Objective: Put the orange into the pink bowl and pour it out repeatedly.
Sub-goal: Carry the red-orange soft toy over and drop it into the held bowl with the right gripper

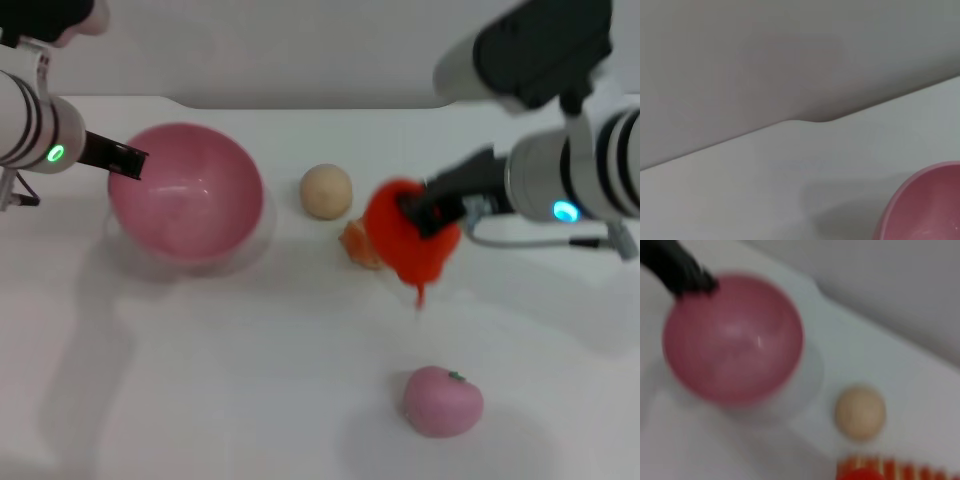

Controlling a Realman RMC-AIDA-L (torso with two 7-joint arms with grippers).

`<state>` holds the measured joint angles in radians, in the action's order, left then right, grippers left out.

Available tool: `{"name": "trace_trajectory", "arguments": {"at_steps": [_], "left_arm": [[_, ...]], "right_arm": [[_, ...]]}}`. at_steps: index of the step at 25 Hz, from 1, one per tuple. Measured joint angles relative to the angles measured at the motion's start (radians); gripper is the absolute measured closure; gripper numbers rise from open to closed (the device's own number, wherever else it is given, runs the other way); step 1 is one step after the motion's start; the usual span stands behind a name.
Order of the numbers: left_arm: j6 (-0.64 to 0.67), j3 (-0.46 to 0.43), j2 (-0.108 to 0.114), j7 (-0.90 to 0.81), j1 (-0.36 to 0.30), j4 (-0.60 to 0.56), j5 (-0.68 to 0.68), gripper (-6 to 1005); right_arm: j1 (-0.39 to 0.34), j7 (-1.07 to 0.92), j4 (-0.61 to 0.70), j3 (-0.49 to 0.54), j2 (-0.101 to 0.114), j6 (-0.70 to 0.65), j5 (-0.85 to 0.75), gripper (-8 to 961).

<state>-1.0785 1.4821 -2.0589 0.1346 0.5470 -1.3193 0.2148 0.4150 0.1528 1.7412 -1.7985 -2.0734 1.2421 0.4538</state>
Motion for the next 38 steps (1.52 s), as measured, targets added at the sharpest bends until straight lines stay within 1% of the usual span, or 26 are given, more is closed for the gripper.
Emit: {"name": "trace_trajectory", "arguments": {"at_steps": [2,3,4,6,9,11,16,21,24,29,36,38], "left_arm": [[-0.001,0.021,-0.001,0.0,-0.001,0.0,0.009,955],[-0.007,0.054,-0.002,-0.004,0.0,-0.006,0.016,955],[-0.007,0.054,-0.002,-0.004,0.0,-0.006,0.016,955],[-0.016,0.079,-0.003,-0.009,0.005,-0.019,0.022,955],[-0.037,0.113,-0.004,-0.016,0.014,-0.052,0.038,955],[-0.054,0.135,-0.005,-0.023,0.016,-0.088,0.045,955],[-0.086,0.144,-0.006,-0.035,0.018,-0.143,0.051,955],[-0.106,0.145,-0.006,-0.047,0.012,-0.173,0.052,955],[-0.114,0.146,-0.005,-0.049,0.017,-0.178,0.051,955],[-0.116,0.146,-0.005,-0.049,0.018,-0.189,0.051,955],[-0.115,0.146,-0.004,-0.043,0.02,-0.195,0.046,955],[-0.101,0.153,-0.003,-0.035,0.02,-0.195,0.029,956]], "right_arm": [[0.012,0.007,0.054,0.015,0.001,0.0,-0.009,829],[0.019,0.008,0.075,0.019,0.001,-0.002,-0.017,836],[0.028,0.01,0.103,0.023,0.002,-0.006,-0.031,843],[0.04,0.014,0.13,0.026,0.001,-0.019,-0.047,856],[0.056,0.02,0.135,0.024,0.001,-0.081,-0.048,880],[0.066,0.021,0.113,0.015,-0.001,-0.125,-0.042,896],[0.095,0.023,0.026,-0.023,-0.003,-0.194,-0.018,894],[0.102,0.043,-0.069,-0.041,-0.004,-0.289,0.073,893],[0.11,0.075,-0.109,-0.048,-0.004,-0.307,0.116,892],[0.114,0.08,-0.137,-0.05,-0.006,-0.329,0.127,890],[0.102,0.078,-0.138,-0.024,-0.005,-0.356,0.128,683],[0.081,0.077,-0.134,0.007,-0.004,-0.372,0.121,590]]}}
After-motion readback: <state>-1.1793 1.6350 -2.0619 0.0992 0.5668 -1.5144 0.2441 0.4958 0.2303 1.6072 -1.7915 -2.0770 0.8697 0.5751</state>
